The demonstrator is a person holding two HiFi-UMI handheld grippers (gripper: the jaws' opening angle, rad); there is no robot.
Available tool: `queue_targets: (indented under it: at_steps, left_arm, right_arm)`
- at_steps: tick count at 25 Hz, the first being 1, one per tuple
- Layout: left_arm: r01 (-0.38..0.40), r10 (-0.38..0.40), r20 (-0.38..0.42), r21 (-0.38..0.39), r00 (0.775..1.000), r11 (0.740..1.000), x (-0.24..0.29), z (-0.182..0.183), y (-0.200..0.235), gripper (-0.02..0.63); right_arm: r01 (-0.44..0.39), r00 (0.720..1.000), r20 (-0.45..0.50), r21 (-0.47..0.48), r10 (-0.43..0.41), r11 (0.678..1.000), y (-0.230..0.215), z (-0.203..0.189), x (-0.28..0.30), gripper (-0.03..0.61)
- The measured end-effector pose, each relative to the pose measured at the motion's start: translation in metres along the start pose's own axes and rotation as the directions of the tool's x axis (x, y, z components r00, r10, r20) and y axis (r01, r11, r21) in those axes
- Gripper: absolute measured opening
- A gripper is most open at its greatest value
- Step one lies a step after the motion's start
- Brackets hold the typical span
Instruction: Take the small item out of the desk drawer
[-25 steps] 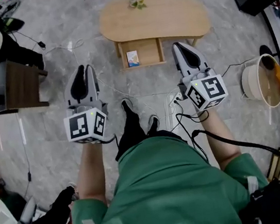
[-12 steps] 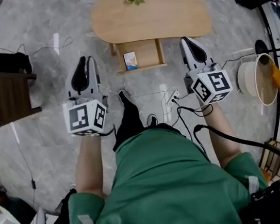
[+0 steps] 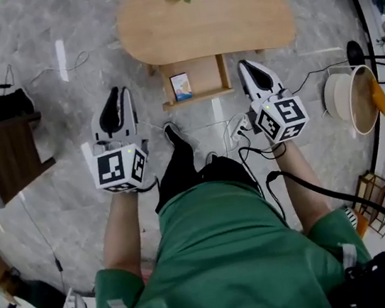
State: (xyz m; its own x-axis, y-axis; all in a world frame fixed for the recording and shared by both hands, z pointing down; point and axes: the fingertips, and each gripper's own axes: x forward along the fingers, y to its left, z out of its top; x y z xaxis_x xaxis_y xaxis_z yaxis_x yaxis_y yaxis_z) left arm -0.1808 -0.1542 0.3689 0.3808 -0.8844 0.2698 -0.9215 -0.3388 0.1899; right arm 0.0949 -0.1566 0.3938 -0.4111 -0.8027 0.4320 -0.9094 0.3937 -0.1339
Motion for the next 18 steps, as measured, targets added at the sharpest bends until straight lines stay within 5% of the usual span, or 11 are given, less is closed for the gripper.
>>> queue_targets:
  at_steps: [10, 18]
  left_arm:
    - [0.014, -0.015, -0.104, -0.009, 0.994, 1.000, 0.049, -0.060, 0.009, 0.085]
    - [-0.029, 0.021, -0.240, -0.030, 0.970, 0.999, 0.098, -0.162, 0.003, 0.085]
  right_arm:
    - [-0.084, 0.983, -0.159, 0.036, 0.089, 0.996, -0.006, -0.088, 0.076, 0.023]
    - [-0.166, 0.907, -0.362, 0.162, 0.215, 0.973, -0.042, -0.237, 0.166, 0.023]
